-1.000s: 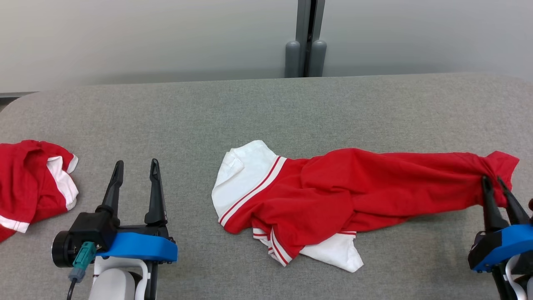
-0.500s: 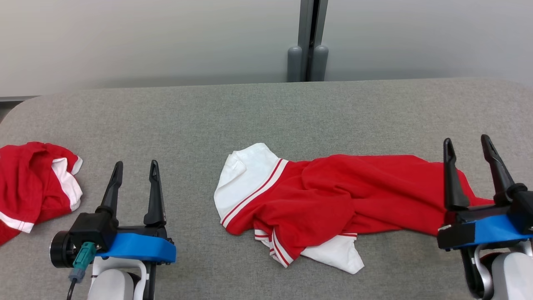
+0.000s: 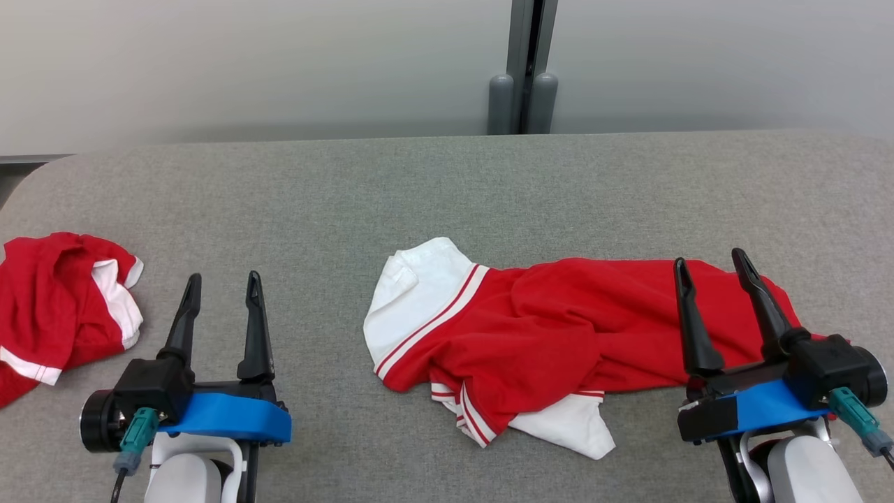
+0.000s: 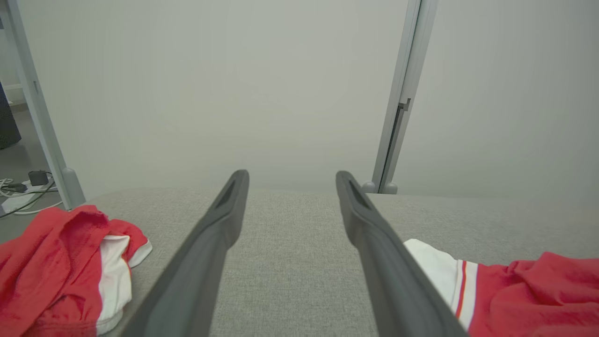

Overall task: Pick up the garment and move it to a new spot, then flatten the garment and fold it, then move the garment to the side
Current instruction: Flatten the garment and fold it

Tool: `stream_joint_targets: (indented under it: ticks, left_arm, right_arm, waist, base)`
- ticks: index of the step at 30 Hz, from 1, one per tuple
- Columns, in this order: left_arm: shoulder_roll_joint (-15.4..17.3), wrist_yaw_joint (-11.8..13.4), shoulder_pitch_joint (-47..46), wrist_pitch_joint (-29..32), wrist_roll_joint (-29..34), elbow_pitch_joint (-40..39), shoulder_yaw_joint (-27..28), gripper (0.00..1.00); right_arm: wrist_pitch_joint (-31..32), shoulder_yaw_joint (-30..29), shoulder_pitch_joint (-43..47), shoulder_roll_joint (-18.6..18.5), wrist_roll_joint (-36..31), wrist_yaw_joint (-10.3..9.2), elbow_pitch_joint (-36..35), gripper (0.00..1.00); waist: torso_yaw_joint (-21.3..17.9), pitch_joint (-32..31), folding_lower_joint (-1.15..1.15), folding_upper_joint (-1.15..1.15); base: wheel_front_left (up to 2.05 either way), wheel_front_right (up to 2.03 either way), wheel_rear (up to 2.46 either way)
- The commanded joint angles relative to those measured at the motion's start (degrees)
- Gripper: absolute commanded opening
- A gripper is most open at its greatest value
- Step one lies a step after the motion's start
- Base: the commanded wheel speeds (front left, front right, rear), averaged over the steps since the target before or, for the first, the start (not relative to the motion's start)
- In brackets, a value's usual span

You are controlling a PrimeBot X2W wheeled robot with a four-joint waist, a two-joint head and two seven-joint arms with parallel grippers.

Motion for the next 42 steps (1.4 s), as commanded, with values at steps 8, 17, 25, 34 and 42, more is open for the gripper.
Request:
stream_joint_targets:
  ticks: [8,17,25,34,42]
  left_arm:
    - [0.0,-0.7,-2.8,-0.2,-1.2,5.0,-6.9,1.00]
    - [0.0,-0.9,-6.1,2.6,-1.7,15.4,-15.4,1.00]
    - [1.0,-0.9,-6.4,3.7,-2.6,23.8,-18.4,1.00]
    - [0.6,-0.9,-8.6,4.0,-5.1,30.9,-22.3,0.75]
    - [0.5,-0.9,-12.2,1.5,-8.6,33.1,-25.5,0.00]
  right_arm:
    - [-0.4,-0.4,-1.1,0.3,-0.6,-0.01,1.9,1.00]
    - [-0.5,-0.2,-1.9,0.4,-0.1,-0.01,3.5,1.00]
    - [-0.5,-0.5,-2.4,0.4,0.0,-0.01,4.0,1.00]
    - [-0.6,0.1,-2.6,0.4,0.2,-0.01,4.2,1.00]
    - [-0.6,-0.3,-1.6,0.4,0.0,-0.01,4.4,1.00]
  waist:
    - [-0.7,0.7,0.00,0.00]
    - [-2.7,2.4,0.00,0.00]
    - [-4.0,3.3,0.00,0.00]
    - [-4.5,3.5,0.00,0.00]
    - [-4.1,2.0,0.00,0.00]
  base:
    - [0.00,0.00,0.00]
    - [0.00,0.00,0.00]
    - [0.00,0.00,0.00]
    - [0.00,0.00,0.00]
    - [0.00,0.00,0.00]
